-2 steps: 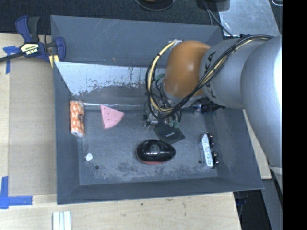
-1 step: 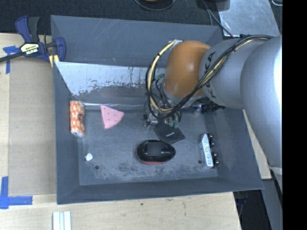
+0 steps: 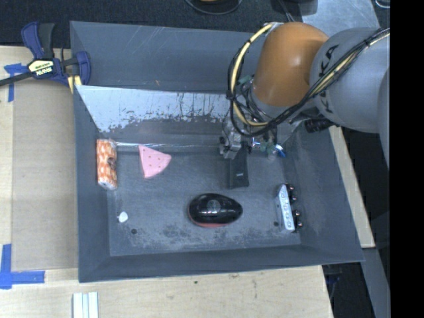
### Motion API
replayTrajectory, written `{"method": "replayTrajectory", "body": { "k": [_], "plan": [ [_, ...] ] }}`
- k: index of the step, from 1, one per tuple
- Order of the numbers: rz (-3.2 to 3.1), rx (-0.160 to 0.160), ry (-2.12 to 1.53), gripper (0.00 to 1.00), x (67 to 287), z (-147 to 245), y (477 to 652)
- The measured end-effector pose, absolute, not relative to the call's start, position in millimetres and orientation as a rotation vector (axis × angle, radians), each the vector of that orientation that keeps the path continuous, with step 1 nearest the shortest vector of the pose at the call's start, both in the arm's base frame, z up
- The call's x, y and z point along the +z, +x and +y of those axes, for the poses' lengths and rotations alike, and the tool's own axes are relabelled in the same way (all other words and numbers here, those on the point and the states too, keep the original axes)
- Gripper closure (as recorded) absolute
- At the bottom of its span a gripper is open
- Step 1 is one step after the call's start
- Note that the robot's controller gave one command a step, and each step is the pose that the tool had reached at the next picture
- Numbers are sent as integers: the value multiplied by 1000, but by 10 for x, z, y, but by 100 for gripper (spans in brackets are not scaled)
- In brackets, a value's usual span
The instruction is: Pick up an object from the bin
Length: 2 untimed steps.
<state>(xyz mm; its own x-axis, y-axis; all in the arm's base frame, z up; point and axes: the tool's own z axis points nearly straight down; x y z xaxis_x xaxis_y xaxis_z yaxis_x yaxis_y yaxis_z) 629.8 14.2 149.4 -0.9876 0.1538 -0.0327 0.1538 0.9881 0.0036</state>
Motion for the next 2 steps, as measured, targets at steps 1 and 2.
{"method": "replayTrajectory", "body": {
  "k": [1,2],
  "plan": [
    [3068,7,570,100,1791,230,5511],
    [3098,-1,94,100,2754,-6,5972]
  ]
}}
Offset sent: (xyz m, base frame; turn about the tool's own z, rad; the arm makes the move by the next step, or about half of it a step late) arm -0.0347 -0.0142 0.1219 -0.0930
